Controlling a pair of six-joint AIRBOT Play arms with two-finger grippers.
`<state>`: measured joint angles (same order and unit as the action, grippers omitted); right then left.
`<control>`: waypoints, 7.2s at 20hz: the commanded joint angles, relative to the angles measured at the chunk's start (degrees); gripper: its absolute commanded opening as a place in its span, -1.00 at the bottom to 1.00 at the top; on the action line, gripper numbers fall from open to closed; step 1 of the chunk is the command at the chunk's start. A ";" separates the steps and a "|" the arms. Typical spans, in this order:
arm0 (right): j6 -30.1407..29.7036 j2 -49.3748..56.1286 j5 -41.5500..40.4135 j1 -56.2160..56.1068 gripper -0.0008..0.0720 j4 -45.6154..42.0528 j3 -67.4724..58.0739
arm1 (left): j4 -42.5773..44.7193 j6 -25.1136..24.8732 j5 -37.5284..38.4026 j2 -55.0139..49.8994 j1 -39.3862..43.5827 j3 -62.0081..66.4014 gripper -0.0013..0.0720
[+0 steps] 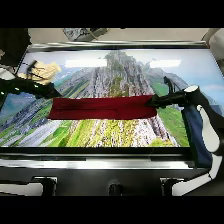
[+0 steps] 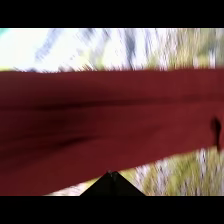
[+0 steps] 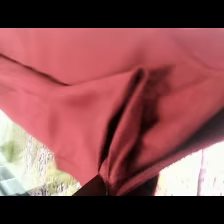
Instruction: Fold the shirts.
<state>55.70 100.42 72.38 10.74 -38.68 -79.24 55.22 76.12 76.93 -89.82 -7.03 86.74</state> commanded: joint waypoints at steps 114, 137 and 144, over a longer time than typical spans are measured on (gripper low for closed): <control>4.11 -37.09 0.44 45.44 0.83 -49.88 -10.16 | 10.67 4.55 -4.76 11.41 10.23 18.95 -0.90; 10.12 -21.38 15.80 -14.10 0.85 -43.50 -1.27 | 36.68 22.95 -1.79 24.06 12.94 -24.92 0.66; 10.12 -21.38 15.80 -14.10 0.85 -43.50 -1.27 | 36.68 22.95 -1.79 24.06 12.94 -24.92 0.66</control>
<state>65.78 79.02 87.99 -3.29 -82.15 -80.53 91.92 99.04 75.18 -65.80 5.87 61.93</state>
